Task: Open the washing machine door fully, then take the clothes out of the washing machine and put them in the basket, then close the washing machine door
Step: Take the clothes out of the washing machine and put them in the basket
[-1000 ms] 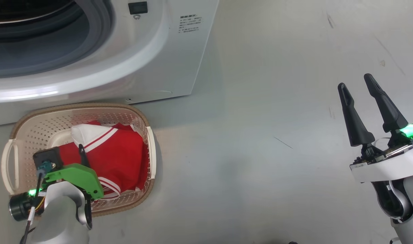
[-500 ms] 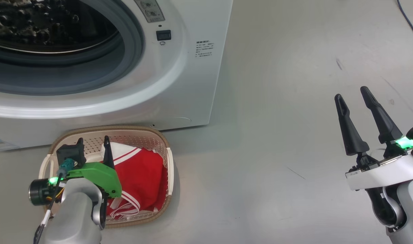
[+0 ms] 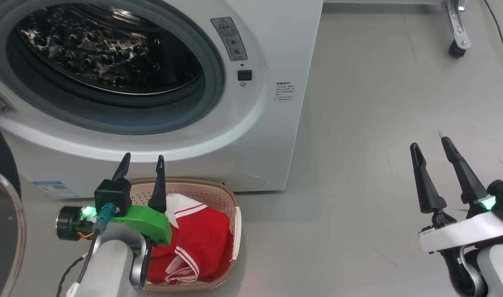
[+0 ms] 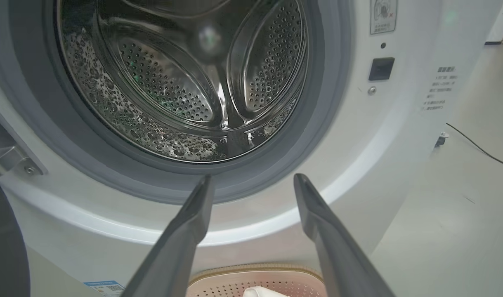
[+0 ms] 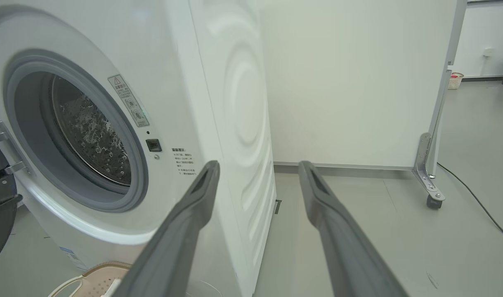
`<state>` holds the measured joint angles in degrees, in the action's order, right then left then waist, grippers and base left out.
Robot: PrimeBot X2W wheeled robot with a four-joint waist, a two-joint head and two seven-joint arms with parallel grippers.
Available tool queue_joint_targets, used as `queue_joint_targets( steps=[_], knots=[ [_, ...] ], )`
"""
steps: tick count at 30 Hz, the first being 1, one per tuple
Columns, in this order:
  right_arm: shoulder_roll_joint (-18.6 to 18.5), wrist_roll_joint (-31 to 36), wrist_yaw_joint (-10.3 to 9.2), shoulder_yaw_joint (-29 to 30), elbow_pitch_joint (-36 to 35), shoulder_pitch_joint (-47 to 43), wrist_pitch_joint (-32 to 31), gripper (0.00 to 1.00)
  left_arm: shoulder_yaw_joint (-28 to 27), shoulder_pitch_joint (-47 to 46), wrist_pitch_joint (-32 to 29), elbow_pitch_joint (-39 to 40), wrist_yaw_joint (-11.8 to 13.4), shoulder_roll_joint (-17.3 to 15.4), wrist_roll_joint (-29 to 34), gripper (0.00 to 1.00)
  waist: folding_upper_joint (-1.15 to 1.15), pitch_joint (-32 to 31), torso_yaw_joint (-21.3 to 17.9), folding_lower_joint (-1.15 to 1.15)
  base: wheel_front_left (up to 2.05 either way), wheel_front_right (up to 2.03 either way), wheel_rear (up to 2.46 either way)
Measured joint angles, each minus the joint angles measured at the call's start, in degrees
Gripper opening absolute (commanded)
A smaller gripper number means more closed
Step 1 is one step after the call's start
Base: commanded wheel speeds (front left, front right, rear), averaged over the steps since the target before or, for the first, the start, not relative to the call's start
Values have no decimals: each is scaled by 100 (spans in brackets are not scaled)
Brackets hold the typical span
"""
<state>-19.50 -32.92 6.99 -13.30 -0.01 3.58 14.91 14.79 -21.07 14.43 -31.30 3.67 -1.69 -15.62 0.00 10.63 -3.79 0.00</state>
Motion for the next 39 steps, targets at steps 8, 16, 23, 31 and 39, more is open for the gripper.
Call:
queue_joint_targets(
  steps=[8, 16, 23, 31, 39],
  knots=[
    [243, 131, 0, -20, 41, -324, 0, 100, -27, 671, 1, 843, 34, -9, -27, 100, 0, -610, 310, 0, 0, 0, 0],
    [339, 188, 0, 22, 27, -449, 0, 100, -22, 1168, 1, 1419, 64, -20, 8, 100, 0, -871, 467, 0, 0, 0, 0],
    [364, 267, 0, 63, -15, -534, 0, 100, 4, 1466, 1, 1789, 110, -23, 9, 100, 0, -871, 455, 0, 0, 0, 0],
    [365, 341, 0, 68, -30, -542, 0, 100, 10, 1677, 1, 2065, 159, -26, 8, 100, 0, -863, 446, 0, 0, 0, 0],
    [413, 376, 0, 52, -30, -545, 0, 100, 16, 1821, 1, 2184, 166, -30, 10, 100, 0, -902, 416, 0, 0, 0, 0]
  ],
)
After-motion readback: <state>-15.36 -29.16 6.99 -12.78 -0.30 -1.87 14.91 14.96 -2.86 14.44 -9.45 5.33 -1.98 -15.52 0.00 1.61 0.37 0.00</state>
